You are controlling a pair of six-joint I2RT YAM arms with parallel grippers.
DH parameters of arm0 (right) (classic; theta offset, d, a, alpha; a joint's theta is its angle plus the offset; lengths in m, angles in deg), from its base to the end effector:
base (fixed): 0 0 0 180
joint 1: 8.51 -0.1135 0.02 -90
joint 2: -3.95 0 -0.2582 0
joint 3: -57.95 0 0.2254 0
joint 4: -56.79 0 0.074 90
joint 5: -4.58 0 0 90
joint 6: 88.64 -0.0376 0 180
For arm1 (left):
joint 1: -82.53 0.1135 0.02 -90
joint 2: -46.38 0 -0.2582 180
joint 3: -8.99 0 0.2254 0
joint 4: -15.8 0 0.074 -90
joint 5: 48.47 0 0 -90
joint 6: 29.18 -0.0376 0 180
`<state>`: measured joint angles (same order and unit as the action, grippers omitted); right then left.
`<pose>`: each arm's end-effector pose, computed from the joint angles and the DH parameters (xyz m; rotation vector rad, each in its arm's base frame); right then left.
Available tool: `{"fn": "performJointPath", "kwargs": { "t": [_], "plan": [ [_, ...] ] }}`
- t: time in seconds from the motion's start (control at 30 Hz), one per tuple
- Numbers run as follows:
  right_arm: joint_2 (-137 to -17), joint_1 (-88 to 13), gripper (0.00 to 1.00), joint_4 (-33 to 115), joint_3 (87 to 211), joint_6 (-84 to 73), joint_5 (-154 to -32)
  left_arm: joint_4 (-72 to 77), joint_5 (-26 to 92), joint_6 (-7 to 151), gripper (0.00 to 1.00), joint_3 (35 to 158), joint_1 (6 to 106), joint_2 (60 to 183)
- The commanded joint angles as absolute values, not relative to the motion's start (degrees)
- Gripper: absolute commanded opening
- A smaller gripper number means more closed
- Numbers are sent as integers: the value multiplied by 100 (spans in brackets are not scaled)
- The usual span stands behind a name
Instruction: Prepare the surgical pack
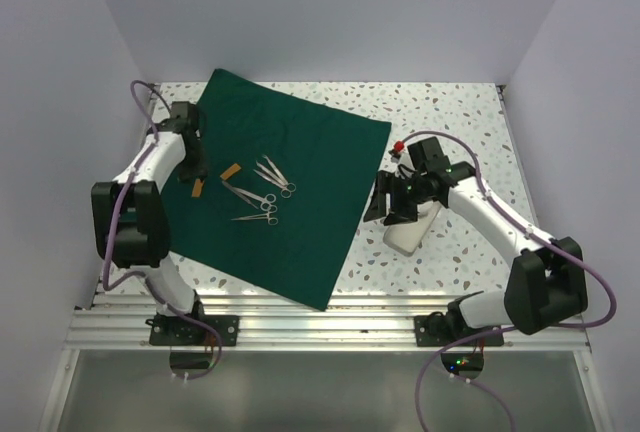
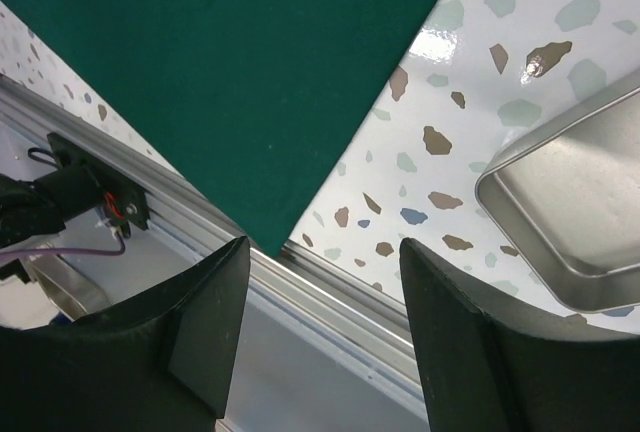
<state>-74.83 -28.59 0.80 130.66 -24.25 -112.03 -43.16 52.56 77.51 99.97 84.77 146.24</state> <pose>0.2237 0.0997 0.2479 -0.0289 2.7488 0.8631 0.3282 0.0200 0.2304 -0.4995 2.6825 0.1941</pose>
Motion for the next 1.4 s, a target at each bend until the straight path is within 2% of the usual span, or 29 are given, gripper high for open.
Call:
{"fn": "performJointPath", "kwargs": {
  "t": [0.0, 0.07, 0.43, 1.37],
  "plan": [
    [-7550, -2899, 65, -66, 13077, -2088, -11433, -4323, 6461, 7672, 36, 10176, 7983, 14789],
    [-7628, -2899, 65, -5, 13069, -2062, -11486, -4331, 6744, 7813, 42, 10264, 7788, 15051],
    [-7743, -2908, 65, 101, 13016, -2009, -11653, -4578, 7862, 7832, 43, 10616, 7330, 15932],
    [-7840, -2908, 65, 198, 12840, -1991, -11714, -4253, 8398, 7550, 32, 10818, 7356, 16767]
  ]
}}
